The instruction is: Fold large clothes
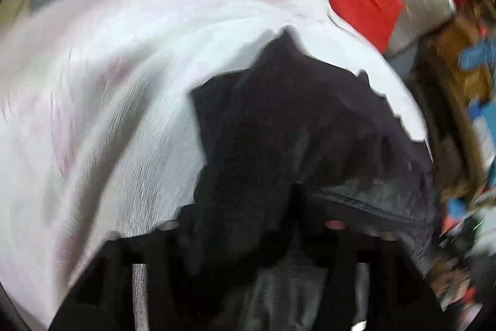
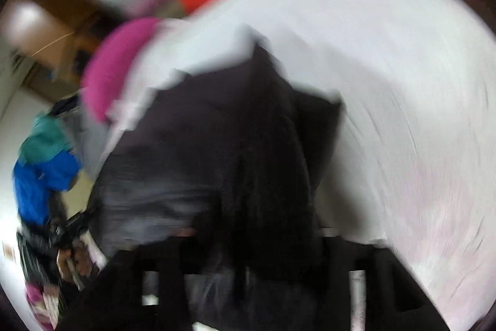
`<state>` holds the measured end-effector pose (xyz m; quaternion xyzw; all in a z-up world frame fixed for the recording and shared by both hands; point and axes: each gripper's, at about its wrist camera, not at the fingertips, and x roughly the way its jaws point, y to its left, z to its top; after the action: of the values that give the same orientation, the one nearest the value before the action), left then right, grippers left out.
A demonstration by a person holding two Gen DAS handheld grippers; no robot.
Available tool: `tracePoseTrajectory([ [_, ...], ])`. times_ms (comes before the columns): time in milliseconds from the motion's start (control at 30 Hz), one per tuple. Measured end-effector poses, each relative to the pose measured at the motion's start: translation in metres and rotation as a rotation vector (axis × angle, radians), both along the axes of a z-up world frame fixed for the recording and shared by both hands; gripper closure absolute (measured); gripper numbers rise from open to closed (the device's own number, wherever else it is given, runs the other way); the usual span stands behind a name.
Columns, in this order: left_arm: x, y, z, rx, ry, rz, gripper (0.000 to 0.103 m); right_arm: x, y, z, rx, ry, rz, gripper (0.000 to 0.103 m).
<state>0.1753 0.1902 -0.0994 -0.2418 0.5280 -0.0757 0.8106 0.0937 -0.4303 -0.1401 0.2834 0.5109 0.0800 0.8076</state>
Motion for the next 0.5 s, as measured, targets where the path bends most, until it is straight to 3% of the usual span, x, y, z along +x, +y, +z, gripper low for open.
tracePoseTrajectory([
  [67,-0.004,0.012,0.006,-0.034,-0.004,0.022,0.039,-0.008,-0.012,0.003,0.046,-0.035,-0.028,0.032],
  [200,0.003,0.011,0.029,0.007,-0.078,-0.013,0.035,-0.008,-0.028,0.023,0.075,-0.116,-0.057,0.028],
  [300,0.018,-0.006,0.014,0.009,-0.037,-0.049,0.032,0.014,-0.024,0.011,0.119,-0.078,-0.075,0.025],
  [367,0.031,-0.025,0.005,0.087,-0.007,-0.072,0.033,0.028,-0.017,0.0,0.098,-0.017,-0.044,0.025],
  [400,0.033,-0.032,0.007,0.123,-0.029,-0.081,0.052,0.034,-0.006,0.005,0.03,-0.028,-0.006,0.038],
  [433,0.035,-0.036,0.012,0.145,-0.045,-0.102,0.065,0.04,0.009,0.016,-0.014,-0.046,0.046,0.07],
  [467,0.035,-0.036,0.017,0.147,-0.053,-0.114,0.077,0.041,0.016,0.025,-0.033,-0.058,0.067,0.077],
  [500,0.036,-0.037,0.029,0.16,-0.079,-0.12,0.082,0.043,0.021,0.037,-0.072,-0.076,0.09,0.082],
])
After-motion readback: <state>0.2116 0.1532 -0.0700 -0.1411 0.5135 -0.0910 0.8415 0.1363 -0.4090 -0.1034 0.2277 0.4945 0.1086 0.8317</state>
